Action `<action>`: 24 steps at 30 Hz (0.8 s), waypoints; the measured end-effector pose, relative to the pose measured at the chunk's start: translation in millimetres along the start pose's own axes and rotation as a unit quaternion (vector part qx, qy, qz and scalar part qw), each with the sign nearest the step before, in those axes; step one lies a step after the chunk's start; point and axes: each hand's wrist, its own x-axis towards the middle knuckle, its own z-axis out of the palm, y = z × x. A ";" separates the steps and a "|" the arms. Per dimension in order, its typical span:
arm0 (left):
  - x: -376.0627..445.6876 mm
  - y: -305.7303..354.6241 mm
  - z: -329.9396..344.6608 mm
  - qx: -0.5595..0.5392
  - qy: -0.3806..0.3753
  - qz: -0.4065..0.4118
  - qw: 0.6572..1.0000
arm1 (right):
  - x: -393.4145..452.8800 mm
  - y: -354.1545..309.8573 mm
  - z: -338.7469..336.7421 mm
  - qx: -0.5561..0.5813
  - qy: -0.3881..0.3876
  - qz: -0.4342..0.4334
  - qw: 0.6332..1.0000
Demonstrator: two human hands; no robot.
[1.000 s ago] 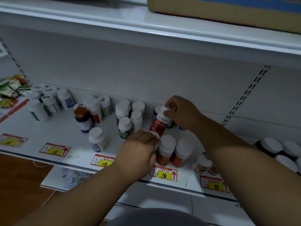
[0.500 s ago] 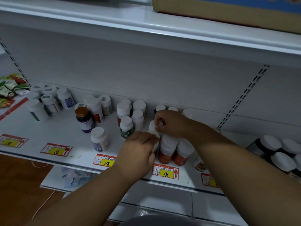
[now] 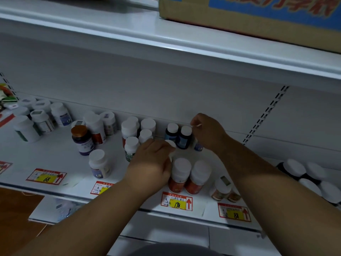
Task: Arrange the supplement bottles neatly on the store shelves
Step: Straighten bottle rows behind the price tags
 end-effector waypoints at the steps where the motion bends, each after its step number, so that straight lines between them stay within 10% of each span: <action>1: 4.6 -1.4 1.2 -0.004 0.000 0.004 1.000 | 4.3 6.1 -0.6 -0.019 0.005 -0.002 1.000; 12: 30.0 8.9 15.3 0.067 -0.272 -0.059 0.958 | 23.1 25.1 6.5 -0.186 -0.034 -0.051 0.981; 24: 43.3 17.6 12.6 0.004 -0.232 -0.084 0.969 | 9.5 59.2 8.2 -0.153 -0.051 -0.020 0.987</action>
